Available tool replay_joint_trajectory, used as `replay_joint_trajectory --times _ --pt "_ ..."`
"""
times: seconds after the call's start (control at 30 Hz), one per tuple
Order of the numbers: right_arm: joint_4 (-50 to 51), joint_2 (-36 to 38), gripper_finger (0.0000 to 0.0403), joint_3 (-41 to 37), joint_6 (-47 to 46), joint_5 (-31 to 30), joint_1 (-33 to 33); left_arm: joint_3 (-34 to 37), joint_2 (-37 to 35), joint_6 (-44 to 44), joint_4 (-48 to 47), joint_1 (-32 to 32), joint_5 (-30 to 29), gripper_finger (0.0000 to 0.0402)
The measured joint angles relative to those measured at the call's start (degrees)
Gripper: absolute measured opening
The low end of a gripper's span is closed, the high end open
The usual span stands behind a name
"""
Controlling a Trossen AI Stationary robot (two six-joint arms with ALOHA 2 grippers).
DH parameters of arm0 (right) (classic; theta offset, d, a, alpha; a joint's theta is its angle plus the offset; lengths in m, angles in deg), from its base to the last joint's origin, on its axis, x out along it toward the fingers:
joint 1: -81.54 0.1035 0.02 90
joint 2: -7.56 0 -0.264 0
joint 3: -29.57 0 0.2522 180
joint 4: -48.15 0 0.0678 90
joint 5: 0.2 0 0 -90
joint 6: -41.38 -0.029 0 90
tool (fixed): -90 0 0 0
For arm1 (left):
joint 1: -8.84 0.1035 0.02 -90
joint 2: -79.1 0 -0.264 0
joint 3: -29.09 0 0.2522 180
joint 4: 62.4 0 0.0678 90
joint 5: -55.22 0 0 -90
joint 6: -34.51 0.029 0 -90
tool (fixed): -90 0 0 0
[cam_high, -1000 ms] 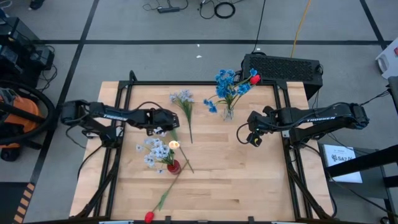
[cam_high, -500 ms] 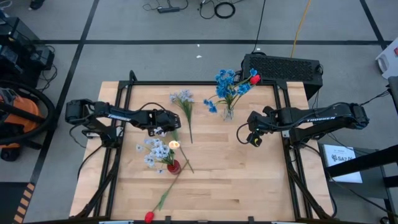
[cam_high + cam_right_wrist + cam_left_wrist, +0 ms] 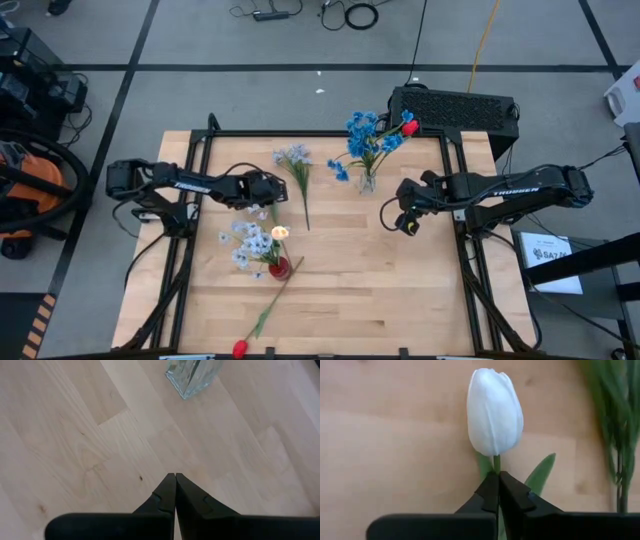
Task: Sort flowers into vase by color
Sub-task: Put the bottom white flower into the red vase
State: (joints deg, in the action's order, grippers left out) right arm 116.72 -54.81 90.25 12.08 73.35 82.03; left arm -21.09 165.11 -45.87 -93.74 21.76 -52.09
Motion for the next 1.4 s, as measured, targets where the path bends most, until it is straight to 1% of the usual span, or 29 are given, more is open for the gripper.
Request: replay_joint_trajectory --times 0.1,0.23,0.4,0.53,0.67,0.8,0.93,1.03,1.2,1.3,1.4 --pt "-0.5 0.0 0.0000 0.0 -0.4 0.0 0.0 0.0 -2.4 1.8 -0.5 0.0 -3.5 0.0004" --pt "-0.4 0.0 0.0000 0.0 -2.5 0.0 0.0 0.0 -7.8 8.8 -0.9 1.6 -5.9 0.0002" --pt "-0.4 0.0 0.0000 0.0 -4.5 -0.1 0.0 0.0 -18.8 20.7 -1.1 3.7 -6.3 0.0001" --pt "-0.5 0.0 0.0000 0.0 -4.8 -0.2 0.0 -0.6 -28.9 27.2 -1.0 4.1 -7.0 0.0001" --pt "-0.6 0.0 0.0000 0.0 -5.8 -0.2 0.0 -2.1 -37.2 35.8 -0.8 3.0 -7.4 0.0000" --pt "-0.9 0.0 0.0000 0.0 -6.5 -0.2 0.0 -2.9 -43.2 41.2 -0.8 0.5 -7.2 0.0000" --pt "-1.7 0.0 0.0000 0.0 -6.9 -0.2 0.0 -3.8 -47.2 45.4 0.2 -1.2 -7.2 0.0000" --pt "-2.2 0.0 0.0000 0.0 -6.9 -0.2 0.0 -6.0 -48.8 48.2 0.8 -2.5 -7.1 0.0000" --pt "-3.7 0.0 0.0000 0.0 -7.8 -0.3 0.0 -10.5 -49.1 53.7 1.9 -5.7 -5.8 0.0000" --pt "-4.3 0.0 0.0000 0.0 -8.9 -1.6 0.0 -11.0 -48.9 55.7 5.6 -8.1 -5.4 0.0000" --pt "-4.5 0.0 0.0000 0.0 -9.9 -2.8 0.0 -11.0 -48.7 55.6 6.6 -10.8 -5.4 0.0000"
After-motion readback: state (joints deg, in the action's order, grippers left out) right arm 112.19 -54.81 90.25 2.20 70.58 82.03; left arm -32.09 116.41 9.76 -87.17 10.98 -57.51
